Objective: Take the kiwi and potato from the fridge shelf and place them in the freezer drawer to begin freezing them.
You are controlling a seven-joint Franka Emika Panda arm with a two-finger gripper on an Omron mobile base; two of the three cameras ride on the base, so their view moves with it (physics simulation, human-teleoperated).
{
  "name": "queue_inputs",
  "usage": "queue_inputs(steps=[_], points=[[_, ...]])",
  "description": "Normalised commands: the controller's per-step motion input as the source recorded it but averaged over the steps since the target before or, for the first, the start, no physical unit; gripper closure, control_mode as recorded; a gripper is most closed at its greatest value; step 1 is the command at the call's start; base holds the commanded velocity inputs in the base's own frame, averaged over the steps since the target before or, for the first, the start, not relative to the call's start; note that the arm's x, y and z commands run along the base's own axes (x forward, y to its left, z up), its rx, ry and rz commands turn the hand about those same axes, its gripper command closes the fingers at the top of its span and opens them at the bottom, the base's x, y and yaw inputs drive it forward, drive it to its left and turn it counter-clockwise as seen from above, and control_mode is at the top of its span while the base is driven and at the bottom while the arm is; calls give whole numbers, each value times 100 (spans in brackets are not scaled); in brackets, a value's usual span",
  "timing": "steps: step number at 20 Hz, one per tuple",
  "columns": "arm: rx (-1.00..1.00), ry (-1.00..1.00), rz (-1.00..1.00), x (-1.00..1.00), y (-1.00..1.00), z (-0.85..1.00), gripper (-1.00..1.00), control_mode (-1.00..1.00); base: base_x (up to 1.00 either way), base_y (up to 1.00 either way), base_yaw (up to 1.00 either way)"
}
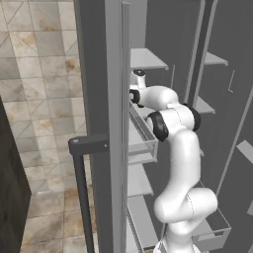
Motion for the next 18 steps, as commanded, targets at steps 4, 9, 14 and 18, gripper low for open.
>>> queue_inputs(steps=[4, 9, 14, 18], points=[[4, 0, 0, -75, 0, -53, 100, -100, 0, 0, 0], [8, 0, 0, -89, 0, -45, 100, -100, 0, 0, 0], [13, 0, -1, -100, -16, -29, 100, -100, 0, 0, 0], [14, -4, -3, -100, -18, -14, 100, -100, 0, 0, 0]])
